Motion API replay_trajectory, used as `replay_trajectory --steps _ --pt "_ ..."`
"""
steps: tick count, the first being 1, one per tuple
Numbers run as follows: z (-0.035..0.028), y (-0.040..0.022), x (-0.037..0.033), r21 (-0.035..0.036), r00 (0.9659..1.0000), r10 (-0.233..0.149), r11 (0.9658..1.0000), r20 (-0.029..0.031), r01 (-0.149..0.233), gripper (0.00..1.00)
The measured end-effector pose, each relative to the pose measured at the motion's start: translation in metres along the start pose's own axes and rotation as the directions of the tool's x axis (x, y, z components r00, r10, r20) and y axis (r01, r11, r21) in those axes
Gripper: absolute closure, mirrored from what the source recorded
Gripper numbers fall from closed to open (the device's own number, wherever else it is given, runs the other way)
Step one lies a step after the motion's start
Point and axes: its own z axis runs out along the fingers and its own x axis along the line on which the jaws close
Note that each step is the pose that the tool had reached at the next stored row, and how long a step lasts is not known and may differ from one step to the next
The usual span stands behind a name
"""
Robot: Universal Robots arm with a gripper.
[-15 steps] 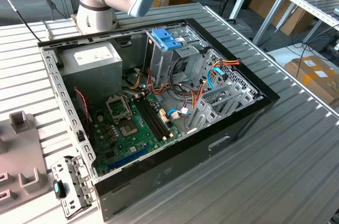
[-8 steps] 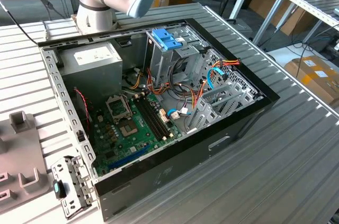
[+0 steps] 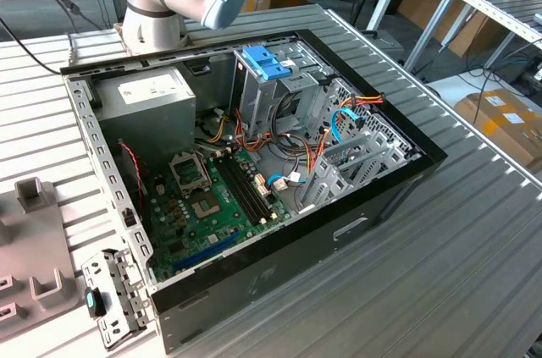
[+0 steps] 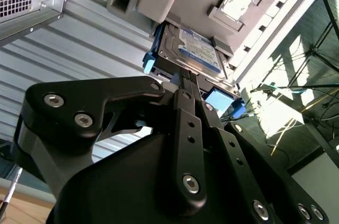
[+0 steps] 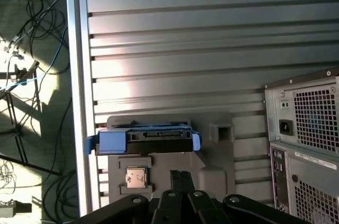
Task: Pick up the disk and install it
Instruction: 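Reach for the disk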
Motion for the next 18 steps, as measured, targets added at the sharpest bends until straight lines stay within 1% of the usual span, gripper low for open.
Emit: replay_trajectory --steps 3,5,6,8,10,14,16,18 --pt "0.0 0.0001 0.0055 0.0 1.0 0.0 1.0 0.0001 0.0 0.89" --pt "0.0002 0.0004 0.0065 -0.0001 1.0 0.0 1.0 0.0002 0.0 0.89" --pt "0.0002 0.0017 0.0071 -0.0001 1.0 0.0 1.0 0.0 0.0 0.89" --pt "0.0009 0.0081 0.0092 -0.0001 1.0 0.0 1.0 0.0001 0.0 0.89" --pt "0.0012 0.0106 0.0123 0.0 1.0 0.0 1.0 0.0 0.0 0.89" --pt "0.0024 0.0143 0.0222 0.0 1.0 0.0 1.0 0.0001 0.0 0.89" --pt "0.004 0.016 0.0254 -0.0001 1.0 0.0 1.0 0.0002 0.0 0.89" --pt "0.0063 0.0171 0.0314 -0.0001 1.0 0.0 1.0 0.0001 0.0 0.89"
